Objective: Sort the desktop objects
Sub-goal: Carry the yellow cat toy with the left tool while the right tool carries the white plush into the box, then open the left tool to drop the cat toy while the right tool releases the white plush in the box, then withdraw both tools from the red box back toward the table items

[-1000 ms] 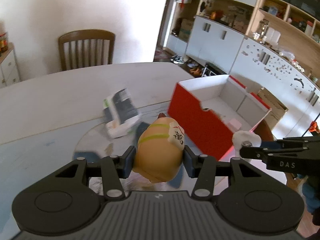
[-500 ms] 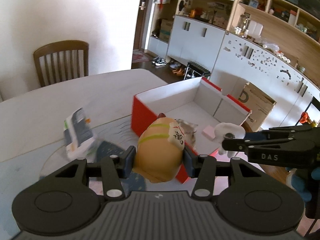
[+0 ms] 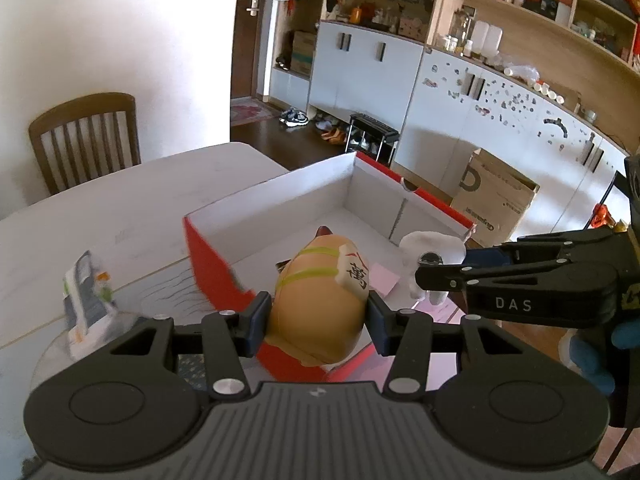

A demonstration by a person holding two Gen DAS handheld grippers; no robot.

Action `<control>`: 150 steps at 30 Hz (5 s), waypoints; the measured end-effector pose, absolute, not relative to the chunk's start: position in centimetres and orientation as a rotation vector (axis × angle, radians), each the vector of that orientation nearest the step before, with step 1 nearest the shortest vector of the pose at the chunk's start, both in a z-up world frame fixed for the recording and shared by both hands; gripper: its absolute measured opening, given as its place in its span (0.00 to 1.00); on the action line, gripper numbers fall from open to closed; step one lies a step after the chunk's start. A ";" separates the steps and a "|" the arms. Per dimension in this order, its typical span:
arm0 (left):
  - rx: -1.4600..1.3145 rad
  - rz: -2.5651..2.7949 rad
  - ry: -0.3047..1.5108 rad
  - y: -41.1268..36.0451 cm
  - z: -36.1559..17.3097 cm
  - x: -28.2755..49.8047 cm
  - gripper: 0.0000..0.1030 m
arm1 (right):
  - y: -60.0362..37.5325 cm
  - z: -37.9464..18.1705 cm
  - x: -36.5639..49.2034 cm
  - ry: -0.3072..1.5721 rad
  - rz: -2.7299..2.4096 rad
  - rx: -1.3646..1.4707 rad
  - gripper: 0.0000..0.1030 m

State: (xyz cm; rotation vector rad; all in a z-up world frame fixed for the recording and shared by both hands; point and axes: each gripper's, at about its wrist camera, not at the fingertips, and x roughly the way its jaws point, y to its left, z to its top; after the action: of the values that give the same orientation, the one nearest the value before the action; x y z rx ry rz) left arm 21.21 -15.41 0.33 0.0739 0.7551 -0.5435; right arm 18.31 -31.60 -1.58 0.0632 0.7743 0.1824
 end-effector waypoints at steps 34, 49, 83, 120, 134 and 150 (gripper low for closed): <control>0.250 -0.659 1.023 -26.2 -6.8 31.0 0.48 | -37.4 -5.5 30.6 0.919 0.256 0.017 0.33; 0.279 -0.669 1.123 -27.3 -9.4 32.8 0.48 | -34.9 -9.6 34.4 1.085 0.264 -0.077 0.33; 0.184 -0.678 1.084 -24.1 -6.7 32.3 0.64 | -35.9 -7.3 32.9 1.090 0.307 -0.054 0.51; 0.102 -0.580 0.756 -12.1 1.3 20.9 0.65 | -30.5 1.7 20.4 0.740 0.385 -0.001 0.86; 0.095 -0.542 0.704 -4.9 1.6 18.6 0.81 | -25.4 1.4 17.8 0.723 0.391 0.055 0.95; 0.062 -0.501 0.723 4.2 -0.8 17.3 0.92 | -18.3 -0.1 15.3 0.726 0.345 0.035 0.99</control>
State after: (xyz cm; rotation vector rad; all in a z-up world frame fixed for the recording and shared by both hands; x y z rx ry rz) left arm 17.33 4.21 -0.80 0.0622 0.7231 -0.5007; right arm 15.28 -18.31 -0.15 0.0355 0.7262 0.3445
